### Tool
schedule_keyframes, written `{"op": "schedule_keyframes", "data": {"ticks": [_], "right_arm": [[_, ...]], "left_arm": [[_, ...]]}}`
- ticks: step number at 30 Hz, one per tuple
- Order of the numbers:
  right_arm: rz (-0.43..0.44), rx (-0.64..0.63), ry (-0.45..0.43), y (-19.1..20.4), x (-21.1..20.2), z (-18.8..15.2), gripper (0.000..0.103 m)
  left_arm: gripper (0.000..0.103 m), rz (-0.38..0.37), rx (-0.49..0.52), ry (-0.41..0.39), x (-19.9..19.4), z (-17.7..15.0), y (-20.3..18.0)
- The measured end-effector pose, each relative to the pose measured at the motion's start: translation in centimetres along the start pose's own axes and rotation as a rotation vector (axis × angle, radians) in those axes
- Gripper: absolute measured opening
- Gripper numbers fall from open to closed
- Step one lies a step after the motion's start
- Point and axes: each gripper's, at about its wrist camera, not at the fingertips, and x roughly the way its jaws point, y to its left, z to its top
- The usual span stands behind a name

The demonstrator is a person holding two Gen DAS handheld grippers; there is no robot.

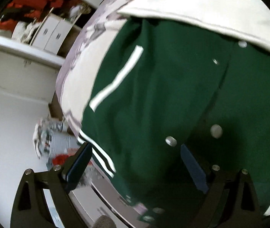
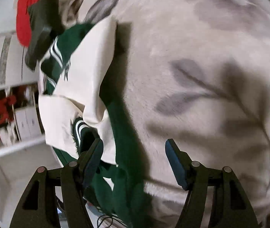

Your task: Fold large clothes

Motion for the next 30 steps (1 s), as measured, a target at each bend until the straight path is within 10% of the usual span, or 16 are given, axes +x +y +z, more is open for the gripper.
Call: {"op": "schedule_keyframes", "data": {"ticks": [9,13,23,24,25,30], "right_arm": [[0.263,0.181,-0.059,-3.5,0.8,5.6,0.065],[0.308,0.248,-0.105,-5.4,-0.5,10.5,0.065],[0.278,0.221,0.211,-0.9,6.5,17.8,0.065],[0.298,0.234,0.241,-0.6,7.0,17.6,0.051],[0.288,0.233,0.266,-0.2,7.5,17.2,0.013],[0.037,0.014,0.077,5.7,4.4,15.0,0.006]], "left_arm": [[0.095,0.026,-0.019,0.008,-1.6,-1.0,-1.5],[0.095,0.179,-0.048,-0.078,-2.1,-0.4,-1.2],[0.095,0.242,-0.099,-0.012,1.1,2.1,-2.9],[0.095,0.239,-0.096,-0.012,0.9,2.0,-3.0],[0.095,0.234,-0.088,-0.011,0.7,1.9,-3.1],[0.095,0.163,-0.045,-0.012,-1.3,1.6,-2.8]]}}
